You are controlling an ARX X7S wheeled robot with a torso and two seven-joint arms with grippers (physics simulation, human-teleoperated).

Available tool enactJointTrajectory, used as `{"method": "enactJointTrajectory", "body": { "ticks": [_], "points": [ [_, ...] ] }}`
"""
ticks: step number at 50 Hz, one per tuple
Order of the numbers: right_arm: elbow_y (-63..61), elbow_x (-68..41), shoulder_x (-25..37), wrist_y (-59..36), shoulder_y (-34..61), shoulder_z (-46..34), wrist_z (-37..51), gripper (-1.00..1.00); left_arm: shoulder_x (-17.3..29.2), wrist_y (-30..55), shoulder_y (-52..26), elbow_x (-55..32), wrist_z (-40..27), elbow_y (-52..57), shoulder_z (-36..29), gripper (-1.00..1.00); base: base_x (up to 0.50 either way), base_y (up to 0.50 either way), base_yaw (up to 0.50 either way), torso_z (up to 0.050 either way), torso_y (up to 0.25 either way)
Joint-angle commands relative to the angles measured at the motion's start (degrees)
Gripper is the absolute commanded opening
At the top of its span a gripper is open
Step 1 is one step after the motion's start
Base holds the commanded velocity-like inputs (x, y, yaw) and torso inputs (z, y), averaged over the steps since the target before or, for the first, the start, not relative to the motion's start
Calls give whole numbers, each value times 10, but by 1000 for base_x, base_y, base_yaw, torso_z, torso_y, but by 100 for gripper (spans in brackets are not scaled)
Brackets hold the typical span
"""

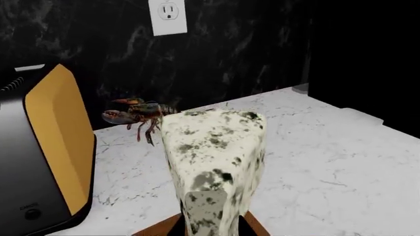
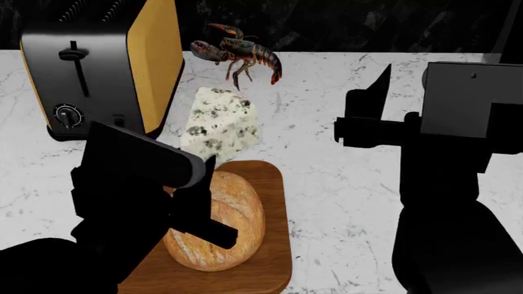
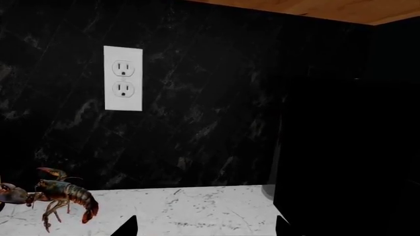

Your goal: Pick up the wedge of cheese and place it on the slice of bread to prepare a simple cheese on bread dish.

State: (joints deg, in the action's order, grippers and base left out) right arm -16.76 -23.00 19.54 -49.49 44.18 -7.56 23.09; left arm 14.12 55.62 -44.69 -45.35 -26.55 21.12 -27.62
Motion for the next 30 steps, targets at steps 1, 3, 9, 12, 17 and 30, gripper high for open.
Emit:
{"method": "enactJointTrajectory", "body": {
  "ticks": [1,3,9,12,17,30],
  "points": [
    [-1,0,-1,-2,0,0,0,100,-1,8,-1,-11,-12,11,14,-100,0,0,0,0,0],
    [-1,0,-1,-2,0,0,0,100,-1,8,-1,-11,-12,11,14,-100,0,0,0,0,0],
    [-18,270,-138,-38,-8,100,-212,100,-125,126,50,252,194,63,117,-100,0,0,0,0,0],
    [-19,268,-137,-41,-8,99,-211,100,-122,122,48,247,190,61,118,-100,0,0,0,0,0],
    [-16,265,-136,-41,-7,98,-209,100,-119,129,44,238,183,64,116,-100,0,0,0,0,0],
    [-16,258,-132,-42,-7,94,-203,100,-111,156,48,211,162,98,122,-100,0,0,0,0,0]
  ]
}}
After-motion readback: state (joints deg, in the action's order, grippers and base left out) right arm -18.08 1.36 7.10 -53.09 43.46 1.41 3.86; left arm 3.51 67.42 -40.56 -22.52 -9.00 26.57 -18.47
